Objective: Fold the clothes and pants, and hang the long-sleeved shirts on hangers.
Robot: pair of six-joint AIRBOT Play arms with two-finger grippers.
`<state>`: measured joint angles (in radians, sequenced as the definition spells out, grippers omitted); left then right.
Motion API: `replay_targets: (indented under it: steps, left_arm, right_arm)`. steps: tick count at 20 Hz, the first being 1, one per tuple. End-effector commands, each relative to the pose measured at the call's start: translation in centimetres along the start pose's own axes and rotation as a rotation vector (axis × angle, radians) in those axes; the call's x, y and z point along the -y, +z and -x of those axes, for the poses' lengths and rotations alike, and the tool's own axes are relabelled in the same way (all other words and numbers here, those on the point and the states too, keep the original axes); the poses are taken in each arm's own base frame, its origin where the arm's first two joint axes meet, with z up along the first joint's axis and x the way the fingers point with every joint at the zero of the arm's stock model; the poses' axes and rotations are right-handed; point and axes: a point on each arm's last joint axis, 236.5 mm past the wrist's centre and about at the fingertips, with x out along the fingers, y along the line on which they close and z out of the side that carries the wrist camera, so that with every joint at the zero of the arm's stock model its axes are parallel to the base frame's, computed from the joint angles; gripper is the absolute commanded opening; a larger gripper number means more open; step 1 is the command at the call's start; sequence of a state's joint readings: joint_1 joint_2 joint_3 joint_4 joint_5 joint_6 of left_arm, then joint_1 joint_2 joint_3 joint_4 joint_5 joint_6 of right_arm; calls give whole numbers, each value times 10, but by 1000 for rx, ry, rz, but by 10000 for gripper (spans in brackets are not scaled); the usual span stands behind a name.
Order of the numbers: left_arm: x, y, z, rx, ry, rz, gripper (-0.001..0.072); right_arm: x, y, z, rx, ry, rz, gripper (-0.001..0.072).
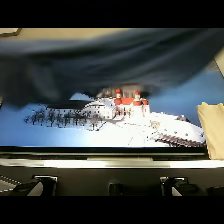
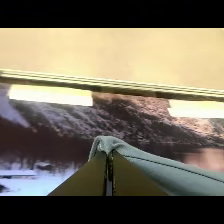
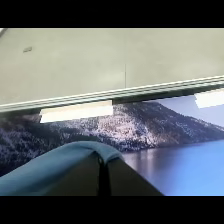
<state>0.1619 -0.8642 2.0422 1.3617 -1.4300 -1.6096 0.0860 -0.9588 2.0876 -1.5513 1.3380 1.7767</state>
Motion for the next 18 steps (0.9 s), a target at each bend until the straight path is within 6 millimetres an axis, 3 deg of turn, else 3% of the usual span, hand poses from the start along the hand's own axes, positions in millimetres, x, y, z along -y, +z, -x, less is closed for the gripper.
replay_targets:
  steps: [1,4,6,8,11,13,16,18]
  left_arm:
    - [-16,3,33,50,94,-7,12]
    - [-17,14,-10,54,63,10,12]
    - [-15,6,-63,-8,9,18,12]
    - [-10,-23,-132,-140,-70,32,12]
    - [-28,-94,-242,-359,-97,92,13]
    - [-49,-158,-315,-490,-88,104,13]
    - [-71,-255,-402,-617,-90,157,14]
    - [-80,-308,-450,-629,-93,210,13]
  right_arm:
    - [0,-16,41,-51,-1,-18,20]
    - [2,-21,-2,-96,-12,-46,19]
    - [5,-32,-51,-151,-25,-49,19]
    - [10,-58,-114,-239,-37,-54,19]
    - [25,-123,-213,-399,-71,-51,20]
    - [41,-190,-273,-523,-103,-56,19]
    - [63,-287,-344,-669,-132,-36,19]
    - [76,-332,-384,-687,-139,-20,20]
